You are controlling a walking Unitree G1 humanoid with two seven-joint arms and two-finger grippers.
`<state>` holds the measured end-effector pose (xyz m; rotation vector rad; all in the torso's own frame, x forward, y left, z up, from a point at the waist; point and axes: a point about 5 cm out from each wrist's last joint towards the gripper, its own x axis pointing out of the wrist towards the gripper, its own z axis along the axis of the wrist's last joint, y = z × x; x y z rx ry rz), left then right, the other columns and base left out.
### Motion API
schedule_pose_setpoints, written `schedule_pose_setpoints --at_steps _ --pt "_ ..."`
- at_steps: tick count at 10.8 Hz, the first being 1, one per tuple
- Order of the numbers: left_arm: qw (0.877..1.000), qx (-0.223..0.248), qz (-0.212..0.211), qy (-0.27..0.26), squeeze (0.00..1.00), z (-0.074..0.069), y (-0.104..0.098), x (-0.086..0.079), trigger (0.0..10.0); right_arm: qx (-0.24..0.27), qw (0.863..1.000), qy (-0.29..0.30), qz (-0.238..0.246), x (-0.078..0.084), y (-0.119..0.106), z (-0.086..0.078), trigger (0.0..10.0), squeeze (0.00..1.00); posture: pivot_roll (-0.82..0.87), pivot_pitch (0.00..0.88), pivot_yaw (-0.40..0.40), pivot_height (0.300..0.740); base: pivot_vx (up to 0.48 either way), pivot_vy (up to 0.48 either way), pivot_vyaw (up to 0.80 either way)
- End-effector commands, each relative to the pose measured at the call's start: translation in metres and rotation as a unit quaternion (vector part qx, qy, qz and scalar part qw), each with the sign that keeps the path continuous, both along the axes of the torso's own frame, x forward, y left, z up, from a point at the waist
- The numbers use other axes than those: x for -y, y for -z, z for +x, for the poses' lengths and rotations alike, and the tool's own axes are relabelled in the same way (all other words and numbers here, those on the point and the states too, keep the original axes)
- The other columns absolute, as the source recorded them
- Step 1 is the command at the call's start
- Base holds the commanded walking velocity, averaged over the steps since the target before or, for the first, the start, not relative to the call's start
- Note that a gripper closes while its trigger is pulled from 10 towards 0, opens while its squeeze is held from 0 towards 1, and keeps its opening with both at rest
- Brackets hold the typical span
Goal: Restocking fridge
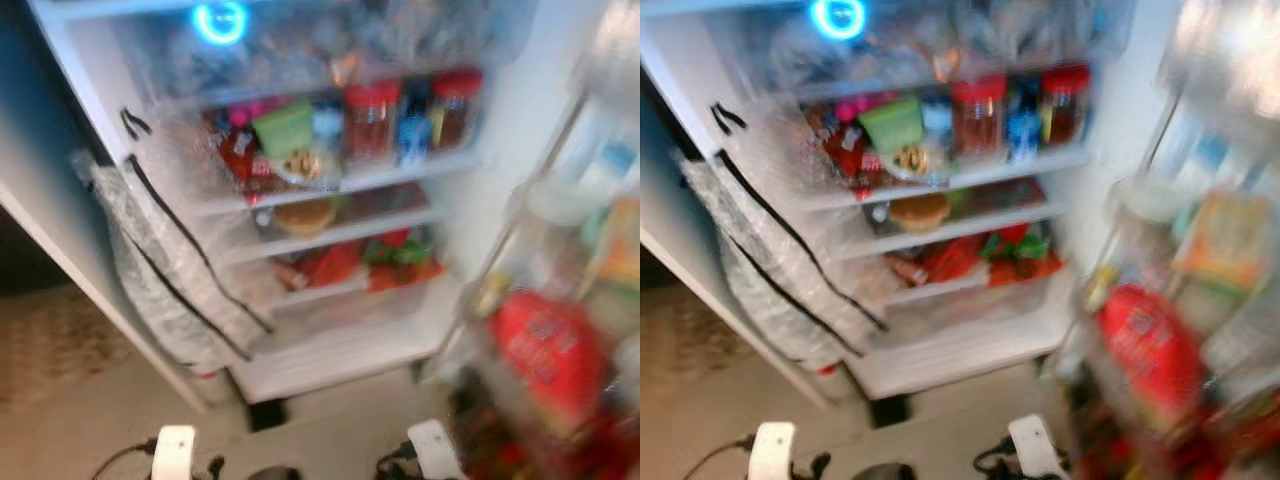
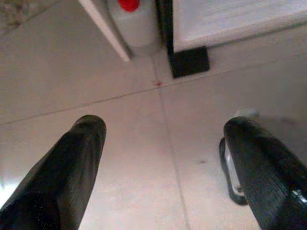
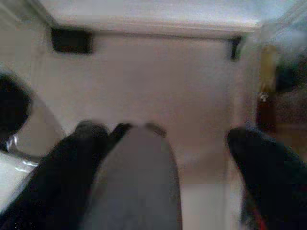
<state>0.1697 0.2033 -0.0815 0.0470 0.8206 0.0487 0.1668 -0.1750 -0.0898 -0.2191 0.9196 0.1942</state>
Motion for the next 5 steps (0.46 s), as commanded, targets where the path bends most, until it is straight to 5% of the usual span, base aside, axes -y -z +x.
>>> schedule_pose_setpoints --at_steps 1,5 --pt "1.000 -0.017 0.013 -0.001 0.00 -0.0088 0.0031 -0.0081 10.0 -0.014 1.000 -0.003 0.003 -0.0047 0.0036 -0.0069 10.0 0.00 -0.06 0.050 0.053 0.670 0.000 0.480 0.00" --pt "0.999 -0.037 0.017 -0.003 0.00 -0.0156 0.0064 -0.0110 10.0 -0.006 1.000 -0.008 0.008 -0.0086 0.0025 -0.0045 10.0 0.00 -0.06 0.038 0.057 0.670 0.000 0.480 0.00"
